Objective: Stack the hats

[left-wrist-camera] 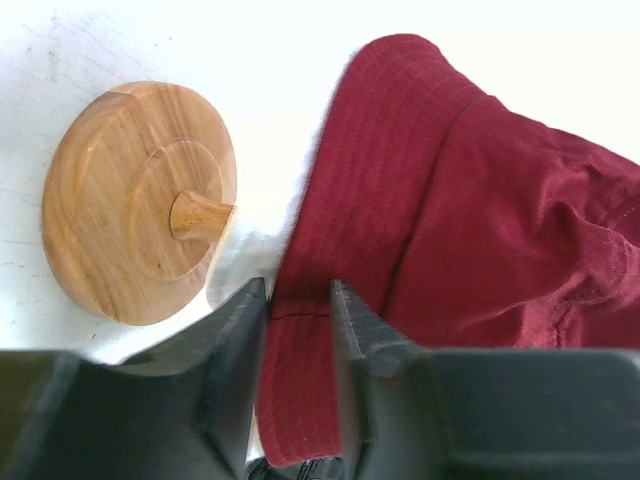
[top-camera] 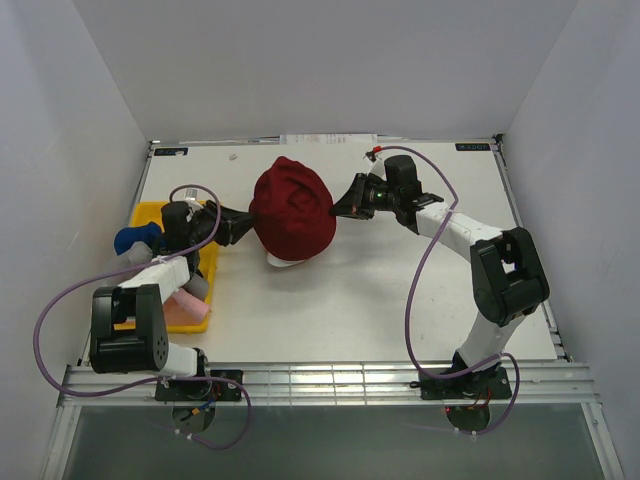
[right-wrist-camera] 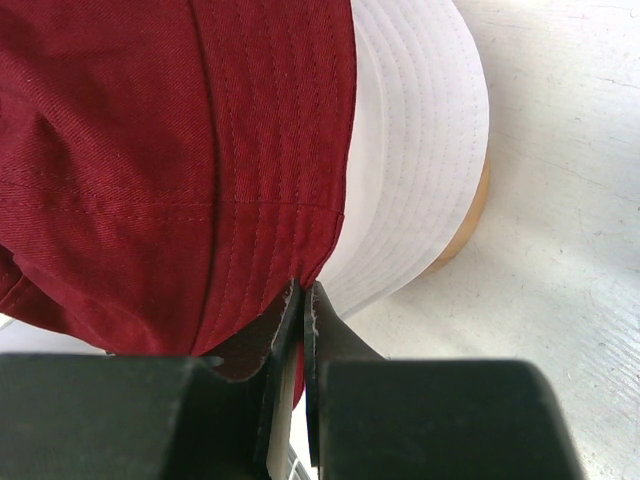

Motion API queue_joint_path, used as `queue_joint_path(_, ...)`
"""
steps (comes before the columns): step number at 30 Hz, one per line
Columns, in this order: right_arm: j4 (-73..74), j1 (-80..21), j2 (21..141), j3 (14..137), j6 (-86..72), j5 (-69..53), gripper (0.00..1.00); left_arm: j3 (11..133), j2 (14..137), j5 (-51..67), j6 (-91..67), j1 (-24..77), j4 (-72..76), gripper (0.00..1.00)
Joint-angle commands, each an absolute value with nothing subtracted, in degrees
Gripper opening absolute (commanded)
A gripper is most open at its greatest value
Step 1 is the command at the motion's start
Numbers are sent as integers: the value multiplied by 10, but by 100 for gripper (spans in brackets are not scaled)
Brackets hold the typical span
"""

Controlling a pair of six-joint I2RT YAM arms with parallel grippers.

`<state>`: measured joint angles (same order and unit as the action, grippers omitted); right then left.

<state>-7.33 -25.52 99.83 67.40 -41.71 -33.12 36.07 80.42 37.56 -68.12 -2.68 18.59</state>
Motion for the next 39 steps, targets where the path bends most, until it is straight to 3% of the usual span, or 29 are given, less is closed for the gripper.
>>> queue_joint_path(1,-71,-253,998,679,-408,-328,8,357,805,386,-686,-26,209,38)
queue_joint_path(15,-26,-254,1002,689,-383,-293,8,348,817,380,-684,-26,209,0)
queue_joint_path(39,91,-258,1058,732,-337,-223,8,358,819,298,-628,-27,62,0)
